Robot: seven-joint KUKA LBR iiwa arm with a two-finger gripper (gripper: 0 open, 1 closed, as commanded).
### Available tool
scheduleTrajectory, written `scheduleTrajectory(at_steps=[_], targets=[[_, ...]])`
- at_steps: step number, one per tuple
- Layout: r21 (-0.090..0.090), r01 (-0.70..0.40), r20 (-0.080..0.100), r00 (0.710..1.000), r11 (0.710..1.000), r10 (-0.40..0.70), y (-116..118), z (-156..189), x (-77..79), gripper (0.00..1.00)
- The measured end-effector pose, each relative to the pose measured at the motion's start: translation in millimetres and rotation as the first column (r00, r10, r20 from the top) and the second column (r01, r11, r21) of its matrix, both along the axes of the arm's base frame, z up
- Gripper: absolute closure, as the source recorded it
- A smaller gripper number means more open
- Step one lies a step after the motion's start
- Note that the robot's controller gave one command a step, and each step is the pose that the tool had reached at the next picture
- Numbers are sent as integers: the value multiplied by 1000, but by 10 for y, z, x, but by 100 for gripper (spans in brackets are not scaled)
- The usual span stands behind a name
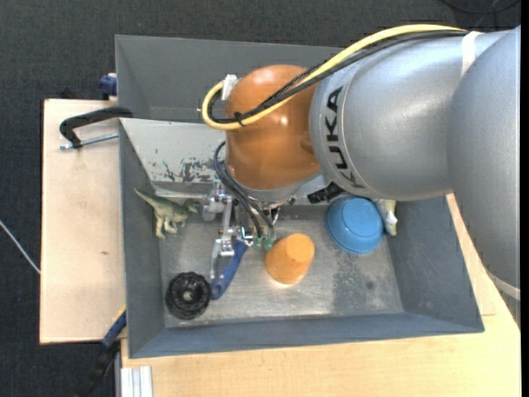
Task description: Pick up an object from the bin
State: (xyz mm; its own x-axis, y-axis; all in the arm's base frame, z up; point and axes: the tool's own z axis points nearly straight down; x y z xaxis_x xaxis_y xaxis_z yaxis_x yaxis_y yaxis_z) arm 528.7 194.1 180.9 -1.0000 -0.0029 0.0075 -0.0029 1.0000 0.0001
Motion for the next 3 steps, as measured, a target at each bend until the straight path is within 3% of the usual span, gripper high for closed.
scheduleTrajectory(at_steps=[1,2,3], targets=[[4,-81,17,997,997,81,325,-887,-282,0],[3,-81,14,997,997,81,322,-931,-301,100],[0,-254,23,967,967,254,-408,1553,-68,100]])
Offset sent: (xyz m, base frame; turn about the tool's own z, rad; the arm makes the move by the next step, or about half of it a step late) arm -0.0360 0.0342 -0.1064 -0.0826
